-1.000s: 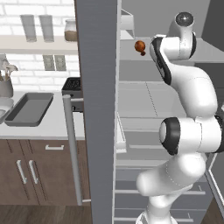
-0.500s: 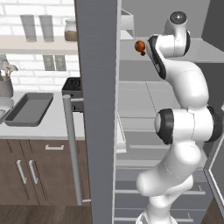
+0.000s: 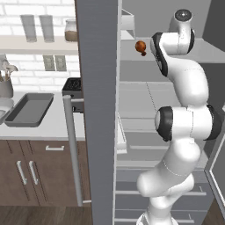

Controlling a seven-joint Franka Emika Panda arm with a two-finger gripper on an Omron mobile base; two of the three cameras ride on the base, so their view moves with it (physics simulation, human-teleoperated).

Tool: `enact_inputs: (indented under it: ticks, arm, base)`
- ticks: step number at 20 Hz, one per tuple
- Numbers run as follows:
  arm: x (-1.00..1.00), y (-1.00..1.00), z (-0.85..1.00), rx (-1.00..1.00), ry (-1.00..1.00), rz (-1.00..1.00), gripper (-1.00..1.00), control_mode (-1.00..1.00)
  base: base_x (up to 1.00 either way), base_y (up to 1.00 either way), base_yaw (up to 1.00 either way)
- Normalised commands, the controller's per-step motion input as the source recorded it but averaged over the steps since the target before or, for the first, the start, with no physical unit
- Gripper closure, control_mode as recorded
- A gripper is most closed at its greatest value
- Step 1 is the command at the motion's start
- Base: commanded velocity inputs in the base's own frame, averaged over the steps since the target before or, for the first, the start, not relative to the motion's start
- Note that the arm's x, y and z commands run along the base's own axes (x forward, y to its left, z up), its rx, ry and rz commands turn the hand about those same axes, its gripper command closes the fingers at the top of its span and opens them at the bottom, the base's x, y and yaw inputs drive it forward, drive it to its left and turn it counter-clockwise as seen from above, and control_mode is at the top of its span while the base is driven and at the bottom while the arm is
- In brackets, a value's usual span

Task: Place one cucumber and one chicken drumstick in each tupperware on the nearby counter, to pack two identical lunches.

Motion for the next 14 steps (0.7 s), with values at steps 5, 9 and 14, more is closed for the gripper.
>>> enact_inputs:
  ticks: [5, 9, 14]
  arm:
    - [0.04, 0.0, -0.37, 0.0, 0.01, 0.0, 1.0, -1.0]
    - [-0.02, 0.0, -0.52, 0.0, 0.0, 0.0, 1.0, -1.0]
    - [0.03, 0.0, -0.07, 0.0, 0.0, 0.0, 1.0, -1.0]
  base:
    - [0.0, 0.0, 0.0]
    - [0.0, 0.0, 0.0]
    - [0.0, 0.0, 0.0]
